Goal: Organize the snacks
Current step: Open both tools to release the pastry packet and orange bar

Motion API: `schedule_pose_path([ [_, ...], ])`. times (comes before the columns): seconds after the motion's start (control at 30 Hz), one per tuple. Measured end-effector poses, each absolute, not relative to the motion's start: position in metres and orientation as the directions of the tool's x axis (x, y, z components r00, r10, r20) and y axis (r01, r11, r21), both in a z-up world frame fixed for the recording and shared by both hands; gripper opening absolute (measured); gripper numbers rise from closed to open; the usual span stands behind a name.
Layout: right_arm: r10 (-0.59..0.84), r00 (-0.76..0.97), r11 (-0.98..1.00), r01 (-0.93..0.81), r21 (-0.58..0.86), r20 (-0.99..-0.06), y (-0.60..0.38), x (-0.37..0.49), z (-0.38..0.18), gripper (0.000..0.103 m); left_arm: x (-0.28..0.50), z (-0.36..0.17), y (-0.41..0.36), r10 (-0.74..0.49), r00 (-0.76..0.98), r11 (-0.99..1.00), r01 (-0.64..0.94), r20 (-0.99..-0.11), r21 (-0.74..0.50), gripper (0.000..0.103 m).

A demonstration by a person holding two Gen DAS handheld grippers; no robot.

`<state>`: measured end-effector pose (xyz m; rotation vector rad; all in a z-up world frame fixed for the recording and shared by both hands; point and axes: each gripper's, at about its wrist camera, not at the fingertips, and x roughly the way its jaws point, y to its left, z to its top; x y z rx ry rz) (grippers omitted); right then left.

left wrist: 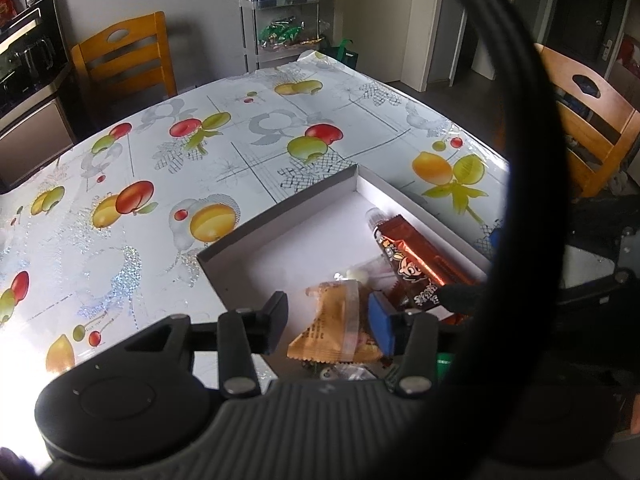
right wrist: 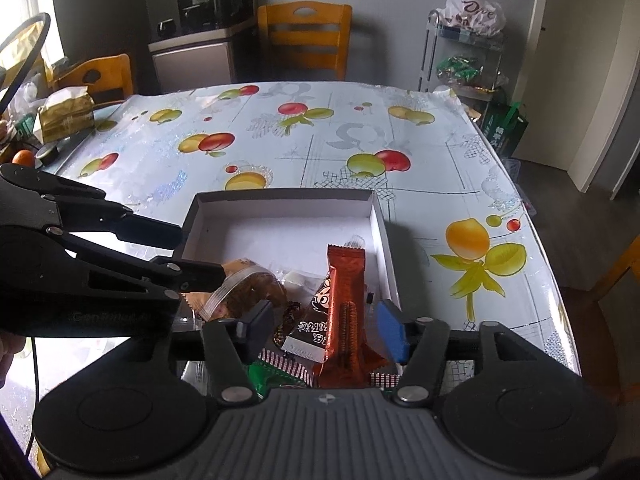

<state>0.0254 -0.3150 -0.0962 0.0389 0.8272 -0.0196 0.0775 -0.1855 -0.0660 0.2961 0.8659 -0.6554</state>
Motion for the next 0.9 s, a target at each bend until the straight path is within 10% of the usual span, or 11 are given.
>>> schedule_pose_path([
  [0.4, -0.021, 0.687, 0.998, 0.057, 0.025, -0.726, -0.316, 0.017, -0.091, 0.068, 0.076, -0.063, -0.177, -0.370, 0.525, 0.796, 0.605, -0.766, 0.030, 0.079],
  [0.9, -0.053, 0.697, 0.995, 0.098, 0.023, -0.715, -0.318, 0.008, -0.086, 0.091, 0.074, -0.060, -0.170, -0.373, 0.536, 0.811, 0.585, -0.757, 0.015, 0.090],
])
